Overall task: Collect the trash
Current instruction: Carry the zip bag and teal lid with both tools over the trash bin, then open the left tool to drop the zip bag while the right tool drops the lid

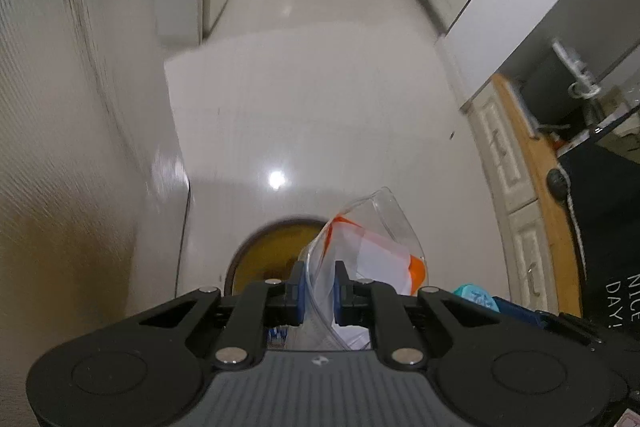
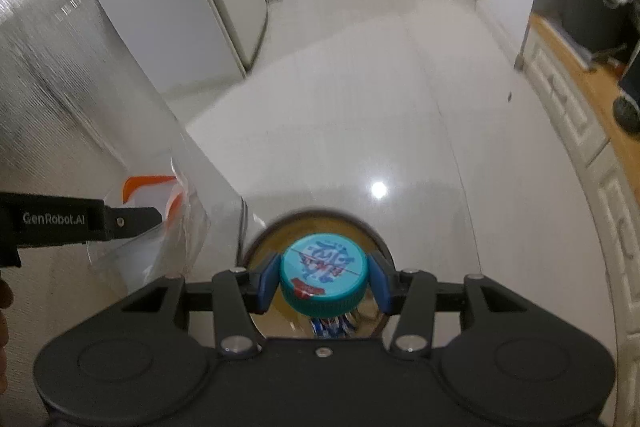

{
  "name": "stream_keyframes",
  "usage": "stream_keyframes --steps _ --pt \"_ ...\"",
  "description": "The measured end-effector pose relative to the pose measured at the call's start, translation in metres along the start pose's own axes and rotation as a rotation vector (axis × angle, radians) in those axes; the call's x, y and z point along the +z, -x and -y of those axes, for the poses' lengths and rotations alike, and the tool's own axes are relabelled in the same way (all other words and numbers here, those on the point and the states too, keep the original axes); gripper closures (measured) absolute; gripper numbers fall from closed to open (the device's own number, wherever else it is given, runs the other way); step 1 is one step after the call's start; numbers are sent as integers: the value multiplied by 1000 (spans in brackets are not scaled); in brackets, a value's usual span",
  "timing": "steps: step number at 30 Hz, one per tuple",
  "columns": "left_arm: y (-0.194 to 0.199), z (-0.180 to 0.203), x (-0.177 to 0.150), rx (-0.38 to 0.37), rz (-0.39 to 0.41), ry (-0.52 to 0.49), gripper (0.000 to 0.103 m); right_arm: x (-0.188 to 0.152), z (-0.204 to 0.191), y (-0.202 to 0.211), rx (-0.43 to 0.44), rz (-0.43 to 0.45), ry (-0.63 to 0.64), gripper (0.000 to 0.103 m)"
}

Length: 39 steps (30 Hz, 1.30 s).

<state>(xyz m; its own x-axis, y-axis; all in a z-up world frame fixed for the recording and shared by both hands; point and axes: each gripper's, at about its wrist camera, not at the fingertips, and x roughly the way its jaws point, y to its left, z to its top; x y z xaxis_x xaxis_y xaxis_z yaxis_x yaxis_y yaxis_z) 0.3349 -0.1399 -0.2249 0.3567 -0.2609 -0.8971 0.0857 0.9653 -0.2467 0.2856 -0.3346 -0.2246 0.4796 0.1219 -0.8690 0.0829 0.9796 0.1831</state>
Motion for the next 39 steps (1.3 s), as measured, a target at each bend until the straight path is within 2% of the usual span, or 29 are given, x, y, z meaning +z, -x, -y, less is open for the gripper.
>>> stream_keyframes --steps 7,15,20,23,25,27,34,39 --pt "-60 -12 -9 22 -112 22 89 -7 11 -39 -15 -98 -15 55" --pt "-93 -4 0 32 -142 -9 87 -9 18 -60 -3 -161 -1 55" --pt "-106 -3 1 63 -145 -35 82 -7 22 -71 7 -178 -8 55" --pt "-114 -7 0 94 -157 -40 73 -5 23 -77 9 -188 -9 55" --pt "-116 -10 0 119 -163 -45 58 -5 23 -81 8 -192 -13 55" --pt "-118 -15 0 137 -170 -46 51 -4 24 -85 11 -199 -19 55" --pt "-120 -25 -3 185 -196 -63 39 -5 17 -97 30 -224 -7 55" --pt "-118 -30 -2 208 -202 -66 33 -4 17 -102 40 -228 -11 55"
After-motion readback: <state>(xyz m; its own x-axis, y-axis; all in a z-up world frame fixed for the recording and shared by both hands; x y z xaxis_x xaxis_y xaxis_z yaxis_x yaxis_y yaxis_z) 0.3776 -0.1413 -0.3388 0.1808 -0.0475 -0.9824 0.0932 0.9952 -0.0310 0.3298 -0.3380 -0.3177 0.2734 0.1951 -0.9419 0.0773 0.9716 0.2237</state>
